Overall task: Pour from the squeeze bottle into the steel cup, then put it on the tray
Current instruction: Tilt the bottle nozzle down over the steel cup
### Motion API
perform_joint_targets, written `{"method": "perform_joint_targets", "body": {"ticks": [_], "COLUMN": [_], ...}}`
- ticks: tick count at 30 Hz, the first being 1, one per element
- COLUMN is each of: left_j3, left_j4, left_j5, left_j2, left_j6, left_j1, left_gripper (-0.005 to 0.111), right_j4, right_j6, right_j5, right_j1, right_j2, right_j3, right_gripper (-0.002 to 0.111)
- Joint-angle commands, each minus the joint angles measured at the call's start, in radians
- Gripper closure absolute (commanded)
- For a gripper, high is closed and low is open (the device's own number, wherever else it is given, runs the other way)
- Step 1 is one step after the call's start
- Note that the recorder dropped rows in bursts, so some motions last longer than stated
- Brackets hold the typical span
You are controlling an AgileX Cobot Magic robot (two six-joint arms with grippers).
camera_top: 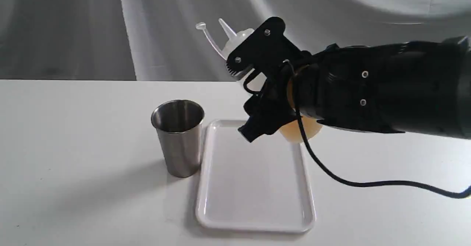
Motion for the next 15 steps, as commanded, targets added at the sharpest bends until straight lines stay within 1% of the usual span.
{"method": "perform_joint_targets", "body": {"ticks": [1, 7, 12, 15], "left_j3": [0.004, 0.004, 0.004, 0.004], "left_j4": [0.002, 0.002, 0.002, 0.002], "left_j5": [-0.007, -0.007, -0.007, -0.007], "left_j2": [-0.005, -0.005, -0.005, -0.005], "left_j6": [-0.002, -0.002, -0.002, -0.002], "left_j1": [-0.004, -0.004, -0.004, -0.004], "left_gripper": [0.098, 0.098, 0.098, 0.098], "right_j4": [-0.037, -0.085, -0.092, -0.114], "right_j6": [0.013, 0.007, -0.154, -0.162], "right_j5": [0.046, 0.067, 0.125, 0.157], "right_j1": [0.009, 0.029, 0.038, 0.047], "right_j2": [0.018, 0.059, 0.096, 0.114], "right_j3": [-0.049, -0.081, -0.082, -0.082], "right_gripper": [0.108, 0.108, 0.108, 0.108]}}
